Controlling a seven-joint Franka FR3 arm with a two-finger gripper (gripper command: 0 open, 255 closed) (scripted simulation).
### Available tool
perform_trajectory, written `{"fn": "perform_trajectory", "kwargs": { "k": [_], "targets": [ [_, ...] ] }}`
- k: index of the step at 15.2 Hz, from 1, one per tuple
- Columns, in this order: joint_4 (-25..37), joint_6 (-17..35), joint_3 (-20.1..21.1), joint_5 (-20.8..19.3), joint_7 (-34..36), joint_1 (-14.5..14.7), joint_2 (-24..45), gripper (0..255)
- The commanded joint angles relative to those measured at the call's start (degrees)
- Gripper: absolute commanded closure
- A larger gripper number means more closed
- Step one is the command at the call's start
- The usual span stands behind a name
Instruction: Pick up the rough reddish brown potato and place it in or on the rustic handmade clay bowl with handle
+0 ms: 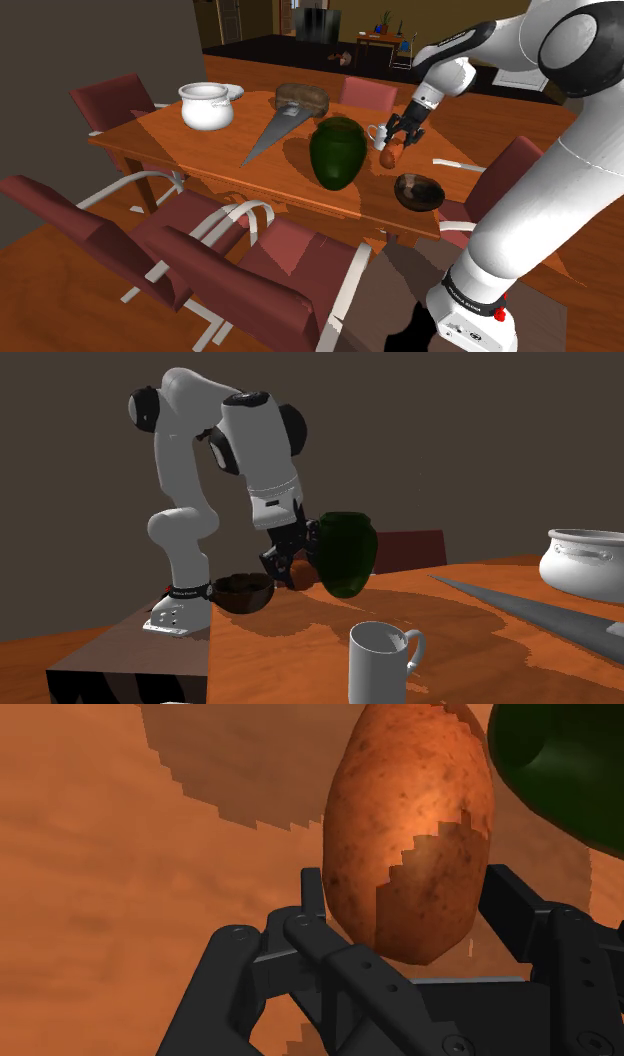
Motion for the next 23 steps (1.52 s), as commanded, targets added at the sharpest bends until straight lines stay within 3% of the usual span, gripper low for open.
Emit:
{"fn": "perform_trajectory", "kwargs": {
  "k": [1,15,23],
  "targets": [
    [0.9,-1.3,0.2,-0.6,1.0,0.0,-0.7,255],
    [8.0,-10.1,1.0,-3.3,6.1,-0.2,-4.2,255],
    [-5.9,-12.7,3.5,-12.7,9.2,-6.4,-23.3,255]
  ]
}}
